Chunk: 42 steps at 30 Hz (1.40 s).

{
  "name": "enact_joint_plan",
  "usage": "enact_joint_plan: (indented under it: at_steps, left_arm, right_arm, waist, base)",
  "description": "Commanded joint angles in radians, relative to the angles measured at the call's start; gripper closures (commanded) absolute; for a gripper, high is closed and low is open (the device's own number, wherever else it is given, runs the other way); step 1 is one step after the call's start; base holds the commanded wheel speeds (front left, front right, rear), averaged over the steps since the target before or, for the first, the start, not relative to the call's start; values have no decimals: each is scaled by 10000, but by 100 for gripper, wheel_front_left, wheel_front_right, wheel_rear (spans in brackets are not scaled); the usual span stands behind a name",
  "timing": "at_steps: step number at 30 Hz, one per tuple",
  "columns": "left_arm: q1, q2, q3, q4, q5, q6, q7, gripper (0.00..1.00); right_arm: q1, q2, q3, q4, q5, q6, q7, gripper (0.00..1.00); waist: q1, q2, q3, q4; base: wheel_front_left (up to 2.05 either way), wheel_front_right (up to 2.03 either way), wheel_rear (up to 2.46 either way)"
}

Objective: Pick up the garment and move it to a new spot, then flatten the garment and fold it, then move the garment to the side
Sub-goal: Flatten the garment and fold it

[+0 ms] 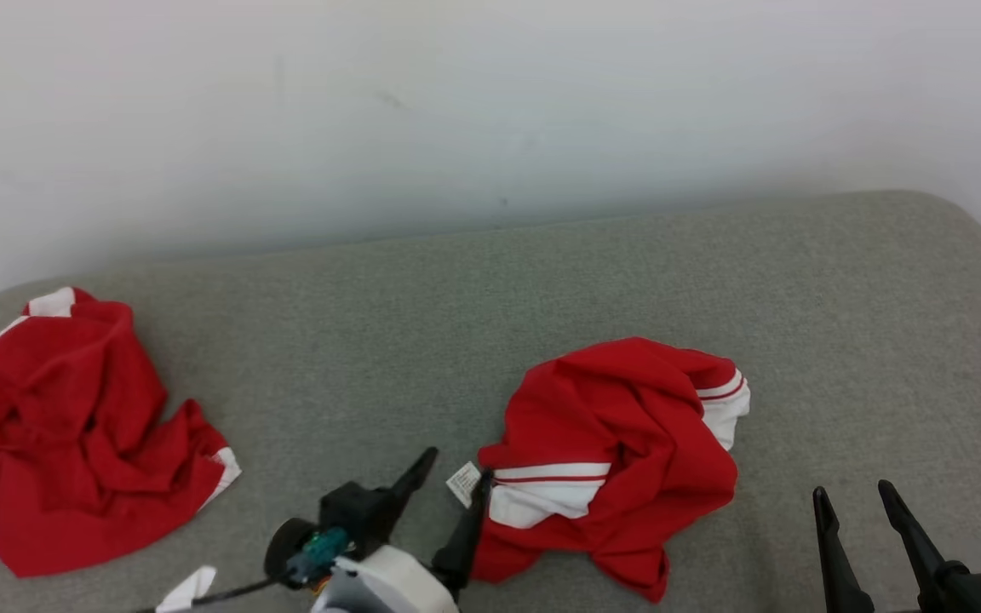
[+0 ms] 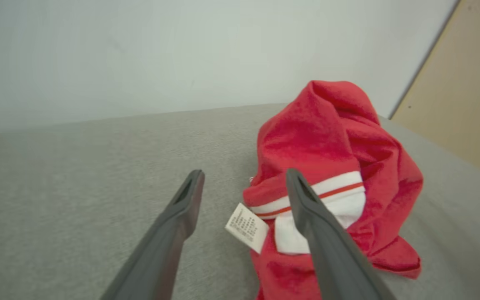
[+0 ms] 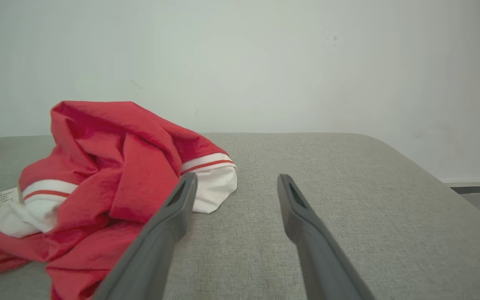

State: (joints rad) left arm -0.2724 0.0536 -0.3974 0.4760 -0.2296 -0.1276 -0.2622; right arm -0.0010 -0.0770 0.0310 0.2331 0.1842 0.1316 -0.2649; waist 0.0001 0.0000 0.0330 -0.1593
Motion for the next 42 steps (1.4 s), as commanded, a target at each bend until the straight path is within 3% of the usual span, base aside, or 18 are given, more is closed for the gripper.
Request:
enact_joint_plan:
  at_steps: [1, 6, 25, 26, 27, 29, 37, 42]
  left_arm:
    - [-412, 223, -500, 399, -487, -26, 32, 0]
    - [-1461, 779, -2060, 1455, -1742, -11, 56, 0]
    - [-3288, 1414, -4687, 2491, -4556, -14, -17, 0]
    - [-3345, 1429, -4802, 2500, -4626, -15, -20, 9]
    - [-3391, 1429, -4907, 2508, -4739, -15, -22, 30]
    - [-3470, 1442, -5134, 2466, -4927, -15, -23, 100]
    - [-3796, 1692, -4936, 1854, -5869, -15, -23, 100]
    - [-4266, 2327, -4423, 1246, -6306, -15, -24, 100]
  right_arm:
    - [-183, -52, 16, 37, 61, -19, 8, 0]
    - [-342, -42, 31, 50, 125, -18, 7, 0]
    - [-561, 12, 171, 88, 142, -19, 8, 0]
    - [-570, 16, 177, 92, 155, -18, 8, 0]
    - [-578, 20, 173, 94, 162, -18, 8, 0]
    - [-578, 30, 166, 96, 167, -18, 7, 0]
    - [-453, 69, 10, 89, 167, -19, 7, 0]
    - [-339, 97, -66, 85, 144, -18, 7, 0]
  waist:
    - [-1, 0, 282, -362]
    - [-1, 0, 501, -748]
    - [-1, 0, 787, -1178]
    - [-1, 0, 802, -1189]
    - [-1, 0, 815, -1196]
    - [-1, 0, 838, -1205]
    - [-1, 0, 756, -1034]
    - [-1, 0, 569, -804]
  base:
    - [0, 0, 0]
    - [0, 0, 0]
    - [0, 0, 0]
    - [0, 0, 0]
    - [0, 0, 0]
    - [0, 0, 0]
    - [0, 0, 0]
    - [0, 0, 0]
